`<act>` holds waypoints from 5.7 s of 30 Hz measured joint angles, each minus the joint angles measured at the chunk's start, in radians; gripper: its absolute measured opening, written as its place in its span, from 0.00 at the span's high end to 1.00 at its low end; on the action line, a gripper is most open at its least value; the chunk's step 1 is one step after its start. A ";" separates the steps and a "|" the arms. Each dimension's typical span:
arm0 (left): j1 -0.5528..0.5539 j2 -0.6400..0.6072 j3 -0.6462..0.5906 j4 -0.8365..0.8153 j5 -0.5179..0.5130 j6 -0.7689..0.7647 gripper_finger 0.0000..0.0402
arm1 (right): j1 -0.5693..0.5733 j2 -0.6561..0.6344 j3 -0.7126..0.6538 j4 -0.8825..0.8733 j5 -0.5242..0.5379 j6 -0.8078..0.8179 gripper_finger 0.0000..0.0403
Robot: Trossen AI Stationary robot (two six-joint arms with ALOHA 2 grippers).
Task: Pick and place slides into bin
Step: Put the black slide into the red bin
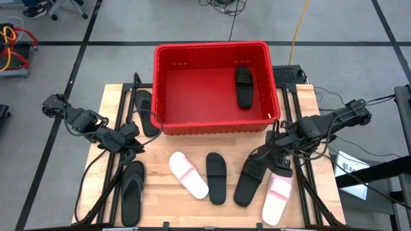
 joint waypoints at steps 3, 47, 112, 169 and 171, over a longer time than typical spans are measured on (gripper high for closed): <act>0.000 0.000 0.000 0.000 0.000 0.000 0.76 | 0.017 0.000 0.058 0.018 -0.001 -0.033 1.00; 0.000 0.000 0.000 0.000 -0.083 -0.062 0.76 | -0.702 0.227 0.298 1.239 0.664 -1.409 1.00; 0.000 -0.021 0.000 0.517 -0.371 0.392 0.76 | -0.928 0.780 0.073 1.249 0.712 -1.256 0.93; 0.000 -0.021 0.000 0.494 -0.351 0.398 0.76 | -0.884 0.589 -0.045 1.333 0.711 -1.038 0.58; 0.000 -0.021 0.000 0.494 -0.351 0.400 0.76 | -0.894 0.589 -0.093 1.383 0.711 -1.043 0.58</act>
